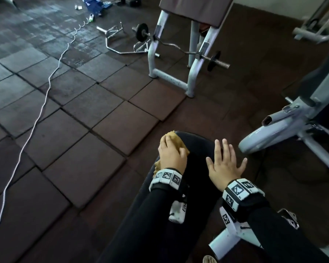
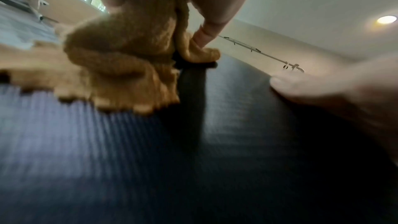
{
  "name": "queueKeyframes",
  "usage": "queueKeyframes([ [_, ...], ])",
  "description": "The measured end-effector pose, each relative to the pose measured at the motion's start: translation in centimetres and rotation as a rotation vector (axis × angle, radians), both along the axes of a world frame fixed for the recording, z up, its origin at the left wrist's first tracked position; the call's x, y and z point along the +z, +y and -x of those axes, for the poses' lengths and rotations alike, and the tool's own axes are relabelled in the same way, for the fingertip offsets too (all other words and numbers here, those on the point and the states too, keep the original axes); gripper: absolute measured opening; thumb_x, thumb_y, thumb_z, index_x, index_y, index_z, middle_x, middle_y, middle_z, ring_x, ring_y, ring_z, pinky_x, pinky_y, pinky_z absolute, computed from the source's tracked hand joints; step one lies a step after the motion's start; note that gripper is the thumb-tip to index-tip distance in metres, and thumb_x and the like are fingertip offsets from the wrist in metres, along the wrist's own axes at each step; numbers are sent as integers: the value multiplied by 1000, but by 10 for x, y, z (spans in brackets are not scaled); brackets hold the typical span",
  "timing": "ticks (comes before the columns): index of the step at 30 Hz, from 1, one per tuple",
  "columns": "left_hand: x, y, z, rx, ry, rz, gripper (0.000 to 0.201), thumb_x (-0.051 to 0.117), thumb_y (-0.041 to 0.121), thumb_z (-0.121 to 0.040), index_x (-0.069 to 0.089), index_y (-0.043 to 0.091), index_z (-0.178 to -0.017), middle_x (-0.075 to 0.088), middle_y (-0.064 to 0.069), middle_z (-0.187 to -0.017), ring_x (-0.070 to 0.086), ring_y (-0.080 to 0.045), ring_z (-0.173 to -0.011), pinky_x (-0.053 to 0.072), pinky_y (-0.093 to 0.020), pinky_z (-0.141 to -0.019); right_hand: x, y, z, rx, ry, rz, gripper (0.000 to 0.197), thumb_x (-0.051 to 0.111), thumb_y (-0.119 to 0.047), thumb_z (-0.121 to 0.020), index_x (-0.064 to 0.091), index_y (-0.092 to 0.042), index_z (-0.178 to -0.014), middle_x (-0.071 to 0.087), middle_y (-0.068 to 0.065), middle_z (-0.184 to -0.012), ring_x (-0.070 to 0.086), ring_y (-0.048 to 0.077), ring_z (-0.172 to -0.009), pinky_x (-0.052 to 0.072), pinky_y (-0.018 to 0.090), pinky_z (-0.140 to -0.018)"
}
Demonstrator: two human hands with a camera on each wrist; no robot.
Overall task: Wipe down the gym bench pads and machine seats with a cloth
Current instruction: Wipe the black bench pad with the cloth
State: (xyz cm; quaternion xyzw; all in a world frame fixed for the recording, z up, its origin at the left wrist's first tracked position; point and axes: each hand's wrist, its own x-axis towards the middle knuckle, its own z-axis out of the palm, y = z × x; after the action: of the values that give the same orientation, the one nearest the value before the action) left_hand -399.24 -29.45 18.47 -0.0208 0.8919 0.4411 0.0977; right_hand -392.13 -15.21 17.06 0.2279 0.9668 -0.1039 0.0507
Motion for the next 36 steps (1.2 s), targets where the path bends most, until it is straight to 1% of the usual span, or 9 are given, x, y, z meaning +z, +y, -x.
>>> queueKeyframes([
  [6,0,-25,53,-167,15,-95,41,55,12,-87,58,19,-127,49,-8,-130,49,-19,-119,26,-7,-89,-6,0,-2,-1,32,-35,64,18,-53,-93,-15,-36,-145,-15,-9,-156,-9,14,-143,2,59,-110],
  [9,-5,-29,59,-226,-23,-75,37,55,43,-90,55,34,-126,54,3,-114,51,-11,-104,32,-16,-89,-6,0,-1,-6,38,-24,64,20,-52,-94,-12,-36,-146,-14,-9,-156,-8,14,-143,3,58,-110],
  [12,-16,-35,48,-197,-23,-102,36,54,50,-89,48,47,-124,59,12,-110,53,-7,-103,40,-24,-93,-6,0,-1,-5,40,-34,65,23,-52,-93,-12,-35,-146,-10,-9,-156,-5,14,-143,6,56,-111],
  [16,-38,-63,17,-118,-49,-200,29,52,54,-87,45,64,-113,61,38,-96,55,17,-93,36,-3,-81,-3,2,-1,1,26,-23,67,25,-52,-93,-11,-34,-146,-3,-8,-157,1,15,-143,12,51,-112],
  [18,-53,-85,-2,-97,-96,-224,32,52,57,-84,46,63,-115,62,37,-101,54,18,-97,38,-5,-85,-2,3,-1,4,27,-10,67,28,-51,-93,-8,-33,-147,2,-7,-156,5,17,-142,14,50,-111],
  [22,-85,-120,-35,-34,-223,-314,37,55,56,-79,54,53,-115,67,24,-107,59,3,-106,43,-23,-97,-1,0,-1,2,60,-28,67,32,-50,-93,-2,-32,-148,10,-5,-155,12,20,-140,16,53,-109],
  [26,-73,-102,-18,-14,-177,-315,23,56,50,-84,57,56,-106,66,29,-96,60,10,-95,45,-17,-88,1,-2,-3,0,95,-66,66,35,-48,-93,5,-29,-149,15,-3,-154,17,21,-139,18,54,-108],
  [31,-58,-84,3,-95,-138,-282,27,57,41,-89,54,50,-114,66,18,-104,60,-3,-101,43,-18,-88,3,-2,-3,-5,101,-70,65,37,-47,-93,8,-29,-149,20,-3,-152,20,20,-137,18,53,-109],
  [36,-73,-118,-38,-91,-90,-208,38,55,31,-93,48,43,-129,64,15,-113,57,-3,-105,38,-18,-94,5,-4,-3,-21,115,-65,65,39,-46,-93,10,-29,-149,23,-3,-151,23,20,-136,19,52,-108],
])
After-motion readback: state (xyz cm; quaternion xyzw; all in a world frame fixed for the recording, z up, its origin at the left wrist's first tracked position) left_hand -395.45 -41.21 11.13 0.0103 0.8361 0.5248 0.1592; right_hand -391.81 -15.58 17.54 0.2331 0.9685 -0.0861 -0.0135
